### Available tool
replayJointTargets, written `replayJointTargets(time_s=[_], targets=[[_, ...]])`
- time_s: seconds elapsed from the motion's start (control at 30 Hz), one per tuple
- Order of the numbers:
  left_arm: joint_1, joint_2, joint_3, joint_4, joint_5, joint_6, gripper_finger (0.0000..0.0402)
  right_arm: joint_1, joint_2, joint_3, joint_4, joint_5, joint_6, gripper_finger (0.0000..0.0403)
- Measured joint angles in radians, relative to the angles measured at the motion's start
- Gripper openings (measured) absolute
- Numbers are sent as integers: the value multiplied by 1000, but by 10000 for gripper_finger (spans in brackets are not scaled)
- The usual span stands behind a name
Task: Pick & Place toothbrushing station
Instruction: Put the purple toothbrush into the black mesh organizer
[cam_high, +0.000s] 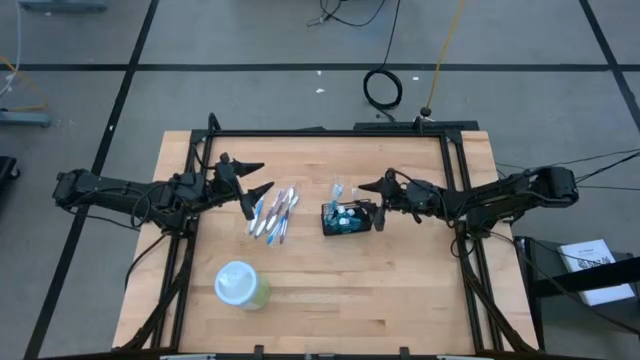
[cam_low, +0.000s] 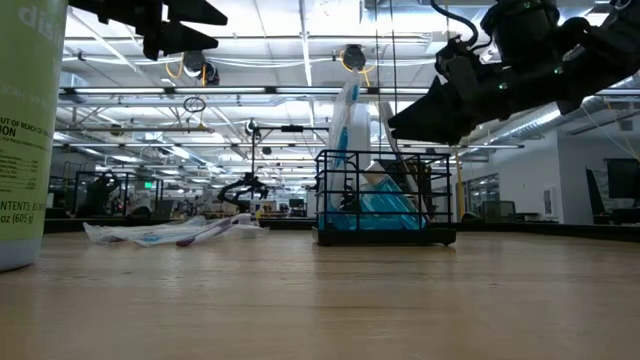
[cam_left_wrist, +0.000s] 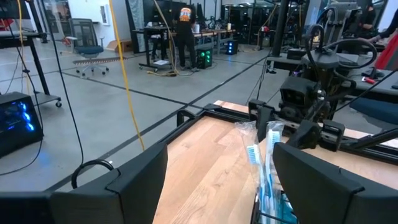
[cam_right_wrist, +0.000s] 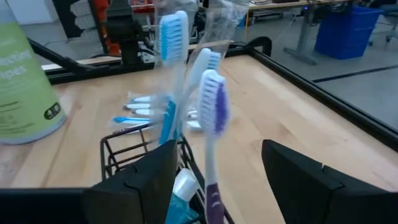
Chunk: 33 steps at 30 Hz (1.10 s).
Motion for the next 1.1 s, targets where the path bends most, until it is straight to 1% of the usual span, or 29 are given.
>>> replayJointTargets(time_s=[0.1, 0.27, 0.37, 0.43, 0.57, 0.8, 0.97, 1.1], targets=[[0, 0, 0, 0, 0, 0, 296, 0, 0, 0, -2, 13, 0, 227], [0, 0, 0, -2, 0, -1, 296, 0, 0, 0, -8, 109, -1, 226], [0, 0, 0, -4, 0, -2, 296, 0, 0, 0, -7, 133, -1, 226], [0, 0, 0, -4, 0, -2, 296, 0, 0, 0, -5, 113, 0, 226], [0, 0, 0, -4, 0, -2, 296, 2, 0, 0, 0, 25, 3, 226], [0, 0, 0, -10, 0, -2, 296, 1, -12, 0, 0, 27, -25, 226], [0, 0, 0, -16, 0, -7, 296, 1, -79, 0, -6, 29, -64, 226], [0, 0, 0, -17, 0, -6, 296, 1, -127, 0, -72, 27, -30, 226]])
